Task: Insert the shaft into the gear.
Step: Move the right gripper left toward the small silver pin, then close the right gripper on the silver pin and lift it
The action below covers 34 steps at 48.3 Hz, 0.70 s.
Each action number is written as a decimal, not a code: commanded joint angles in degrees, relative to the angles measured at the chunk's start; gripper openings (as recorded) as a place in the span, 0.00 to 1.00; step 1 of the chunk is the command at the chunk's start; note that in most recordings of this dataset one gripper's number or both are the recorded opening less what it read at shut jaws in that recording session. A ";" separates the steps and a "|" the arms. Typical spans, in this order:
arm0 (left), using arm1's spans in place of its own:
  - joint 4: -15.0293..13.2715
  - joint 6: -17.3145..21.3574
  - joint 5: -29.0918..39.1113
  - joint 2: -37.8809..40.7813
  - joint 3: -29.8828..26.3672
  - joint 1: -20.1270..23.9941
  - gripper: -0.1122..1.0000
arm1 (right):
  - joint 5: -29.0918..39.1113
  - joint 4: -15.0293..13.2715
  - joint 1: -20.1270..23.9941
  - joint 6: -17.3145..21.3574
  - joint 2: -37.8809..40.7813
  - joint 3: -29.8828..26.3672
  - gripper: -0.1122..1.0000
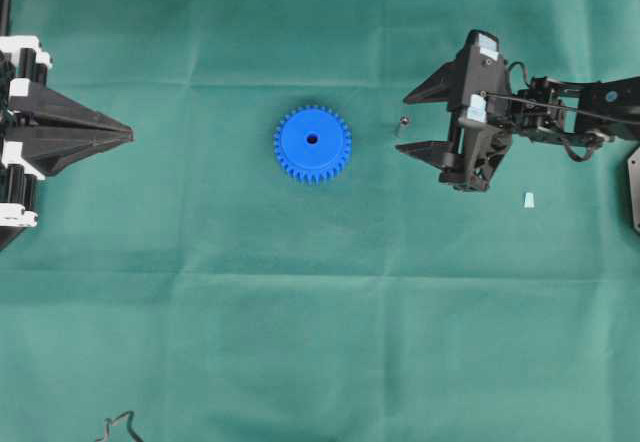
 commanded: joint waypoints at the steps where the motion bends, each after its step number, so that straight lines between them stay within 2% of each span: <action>1: 0.18 0.09 -0.18 0.44 -1.58 0.26 0.10 | -1.76 0.18 0.00 0.44 0.62 -0.53 0.84; 13: 0.18 0.00 0.00 0.44 -1.58 0.26 0.10 | -2.99 0.18 0.00 0.88 2.90 -0.62 0.83; 19: 0.18 0.00 0.09 0.44 -1.58 0.26 0.10 | -2.99 0.18 -0.26 0.88 2.99 -0.70 0.79; 23: 0.18 0.00 0.18 0.44 -1.67 0.18 0.10 | -2.99 0.18 -0.26 0.88 2.99 -0.62 0.70; 31: 0.18 0.00 0.18 0.44 -1.67 0.26 0.10 | -2.64 0.00 -0.26 0.79 2.90 -0.62 0.32; 34: 0.18 0.00 0.18 0.44 -1.67 0.26 0.10 | -2.55 0.00 -0.26 0.70 2.90 -0.70 0.25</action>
